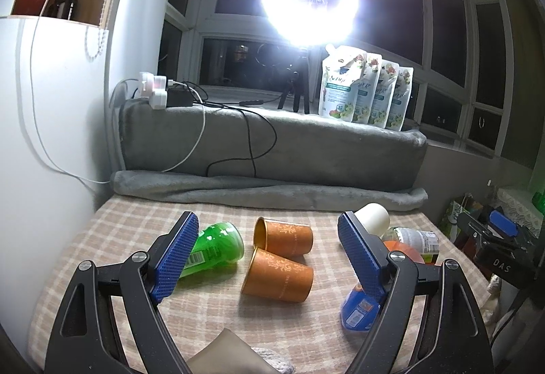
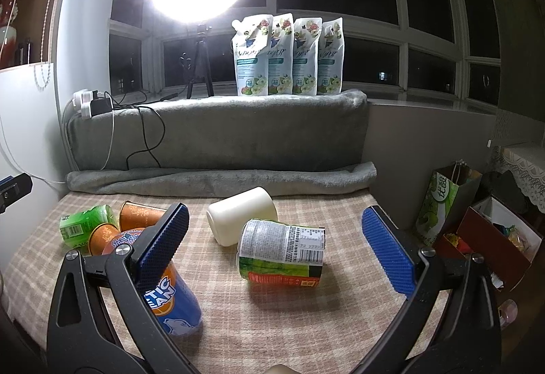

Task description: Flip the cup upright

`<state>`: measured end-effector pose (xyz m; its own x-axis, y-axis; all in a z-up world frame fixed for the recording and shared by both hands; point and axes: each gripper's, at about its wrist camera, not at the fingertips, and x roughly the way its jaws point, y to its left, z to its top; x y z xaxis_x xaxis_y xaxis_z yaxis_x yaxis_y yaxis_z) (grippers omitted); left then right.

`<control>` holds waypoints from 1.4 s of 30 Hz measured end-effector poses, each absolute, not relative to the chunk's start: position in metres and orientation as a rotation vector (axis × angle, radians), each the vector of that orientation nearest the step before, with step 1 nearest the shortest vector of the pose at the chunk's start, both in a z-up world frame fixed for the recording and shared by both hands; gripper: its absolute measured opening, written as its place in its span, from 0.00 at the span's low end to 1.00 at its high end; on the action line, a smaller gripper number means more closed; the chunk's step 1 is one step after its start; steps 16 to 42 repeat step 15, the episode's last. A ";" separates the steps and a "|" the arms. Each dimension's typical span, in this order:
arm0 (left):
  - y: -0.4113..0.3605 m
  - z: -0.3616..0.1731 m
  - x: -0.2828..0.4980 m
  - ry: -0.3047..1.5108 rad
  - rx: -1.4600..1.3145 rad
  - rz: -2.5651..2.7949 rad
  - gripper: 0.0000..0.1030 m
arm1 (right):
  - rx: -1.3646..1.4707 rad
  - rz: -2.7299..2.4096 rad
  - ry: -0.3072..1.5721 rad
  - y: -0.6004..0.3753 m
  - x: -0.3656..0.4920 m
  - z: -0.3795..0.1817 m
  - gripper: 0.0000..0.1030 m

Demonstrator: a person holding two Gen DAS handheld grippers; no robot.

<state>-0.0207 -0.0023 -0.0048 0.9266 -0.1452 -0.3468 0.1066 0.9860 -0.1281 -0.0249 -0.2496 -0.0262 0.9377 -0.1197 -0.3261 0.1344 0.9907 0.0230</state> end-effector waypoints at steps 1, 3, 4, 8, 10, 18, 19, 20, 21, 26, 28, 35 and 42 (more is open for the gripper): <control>-0.003 -0.005 -0.021 0.364 -0.108 -0.130 0.82 | 0.044 -0.129 0.330 -0.249 -0.025 -0.026 1.00; -0.002 -0.004 -0.021 0.365 -0.109 -0.131 0.82 | 0.042 -0.128 0.331 -0.248 -0.025 -0.026 1.00; -0.002 -0.004 -0.020 0.364 -0.109 -0.131 0.82 | 0.043 -0.128 0.332 -0.248 -0.025 -0.026 1.00; -0.003 -0.003 -0.021 0.354 -0.103 -0.126 0.82 | 0.042 -0.125 0.333 -0.246 -0.025 -0.026 1.00; -0.003 -0.003 -0.022 0.351 -0.103 -0.127 0.82 | 0.043 -0.125 0.333 -0.246 -0.025 -0.026 1.00; -0.003 -0.002 -0.023 0.349 -0.102 -0.128 0.82 | 0.042 -0.125 0.334 -0.246 -0.025 -0.026 1.00; -0.003 -0.002 -0.023 0.349 -0.102 -0.128 0.82 | 0.042 -0.125 0.334 -0.246 -0.025 -0.026 1.00; -0.003 -0.002 -0.023 0.349 -0.102 -0.128 0.82 | 0.042 -0.125 0.334 -0.246 -0.025 -0.026 1.00; -0.003 -0.002 -0.023 0.349 -0.102 -0.128 0.82 | 0.042 -0.125 0.334 -0.246 -0.025 -0.026 1.00; -0.003 -0.002 -0.023 0.349 -0.102 -0.128 0.82 | 0.042 -0.125 0.334 -0.246 -0.025 -0.026 1.00; -0.003 -0.002 -0.023 0.349 -0.102 -0.128 0.82 | 0.042 -0.125 0.334 -0.246 -0.025 -0.026 1.00; -0.003 -0.002 -0.023 0.349 -0.102 -0.128 0.82 | 0.042 -0.125 0.334 -0.246 -0.025 -0.026 1.00; -0.003 -0.002 -0.023 0.349 -0.102 -0.128 0.82 | 0.042 -0.125 0.334 -0.246 -0.025 -0.026 1.00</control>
